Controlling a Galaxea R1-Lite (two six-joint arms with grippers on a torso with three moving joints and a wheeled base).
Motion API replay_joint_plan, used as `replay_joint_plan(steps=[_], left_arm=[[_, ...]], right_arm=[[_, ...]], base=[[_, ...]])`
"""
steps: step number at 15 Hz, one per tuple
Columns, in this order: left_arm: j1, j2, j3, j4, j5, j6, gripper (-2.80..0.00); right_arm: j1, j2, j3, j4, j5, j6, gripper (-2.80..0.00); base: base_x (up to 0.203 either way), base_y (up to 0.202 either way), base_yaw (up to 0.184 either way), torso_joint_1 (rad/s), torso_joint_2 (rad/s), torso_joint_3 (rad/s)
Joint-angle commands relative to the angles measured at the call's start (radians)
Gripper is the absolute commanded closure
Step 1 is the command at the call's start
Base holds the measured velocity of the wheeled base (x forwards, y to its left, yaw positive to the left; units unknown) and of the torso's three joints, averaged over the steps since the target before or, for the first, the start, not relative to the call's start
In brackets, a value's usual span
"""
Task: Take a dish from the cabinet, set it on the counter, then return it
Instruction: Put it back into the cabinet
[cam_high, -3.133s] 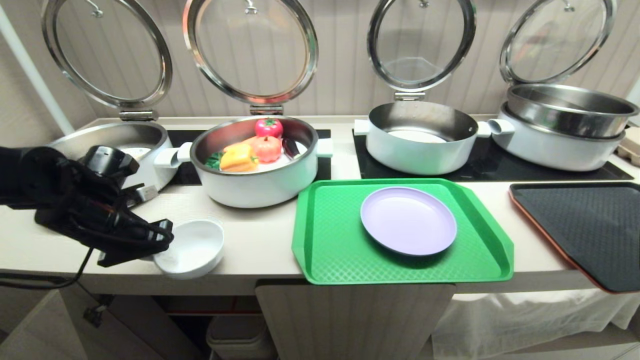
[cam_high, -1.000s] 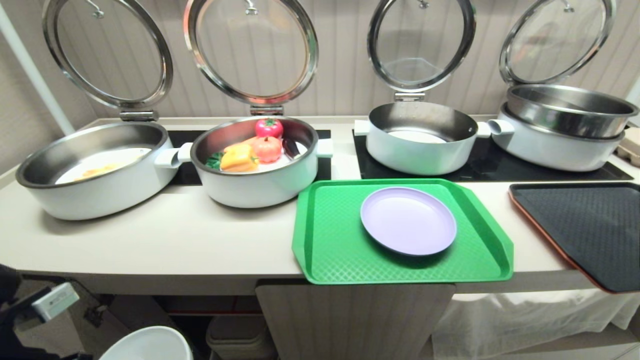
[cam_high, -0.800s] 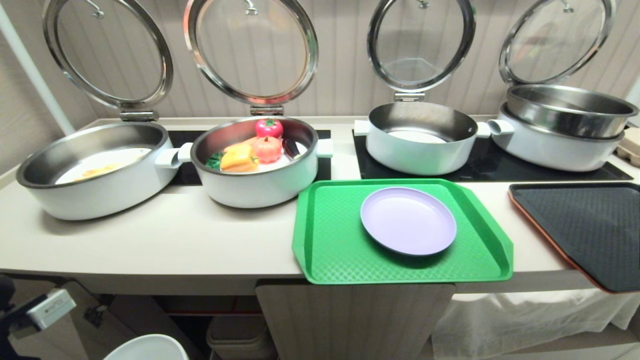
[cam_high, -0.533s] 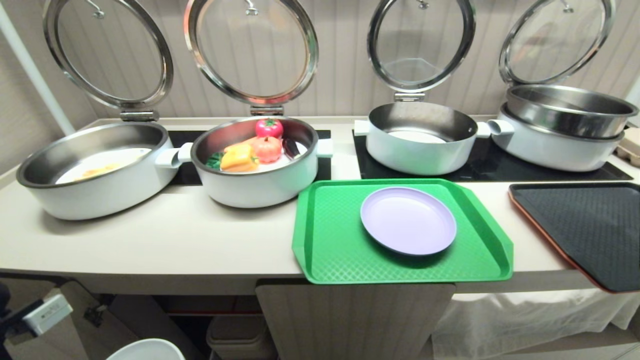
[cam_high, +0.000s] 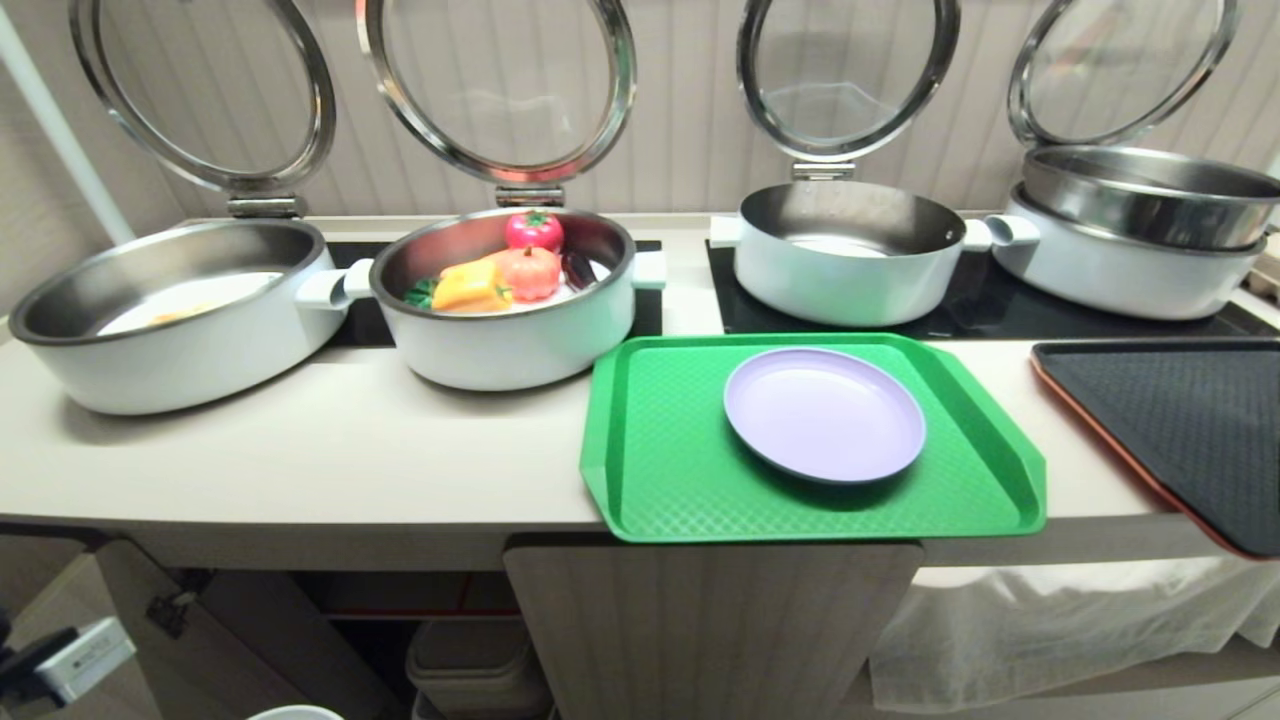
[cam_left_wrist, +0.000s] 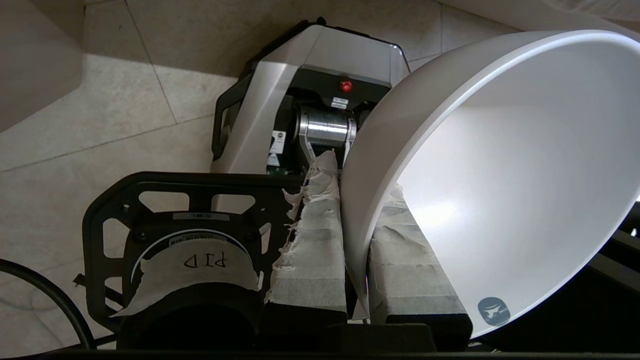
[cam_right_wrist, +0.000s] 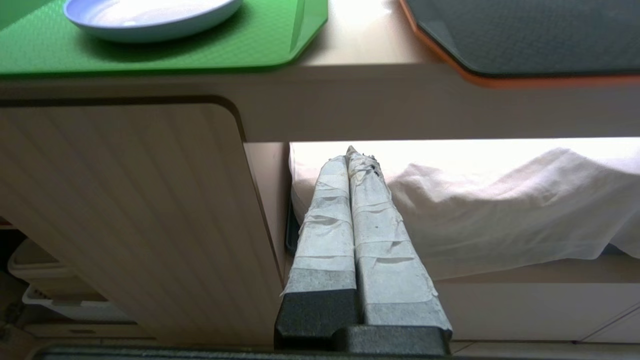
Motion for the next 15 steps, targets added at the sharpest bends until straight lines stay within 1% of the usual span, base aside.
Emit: replay_joint_plan(steps=[1, 4, 6, 15], left_arm=[[0.000, 0.002, 0.003, 0.004, -0.003, -0.002, 0.00], [0.000, 0.002, 0.011, 0.004, -0.003, -0.006, 0.00], [-0.001, 0.002, 0.010, 0.002, -0.003, -0.026, 0.00], [0.000, -0.001, 0.005, -0.004, -0.009, -0.028, 0.00]], right_arm=[[0.000, 0.001, -0.001, -0.001, 0.000, 0.000, 0.00], [0.000, 0.001, 0.000, -0.001, 0.000, 0.002, 0.00], [0.000, 0.001, -0.002, -0.001, 0.000, 0.002, 0.00], [0.000, 0.001, -0.001, -0.001, 0.000, 0.002, 0.00]], base=[[0.000, 0.000, 0.000, -0.159, 0.36, 0.186], [0.000, 0.000, 0.000, -0.187, 0.40, 0.204], [0.000, 0.000, 0.000, -0.251, 0.52, 0.269], [0.000, 0.000, 0.000, -0.250, 0.54, 0.284]])
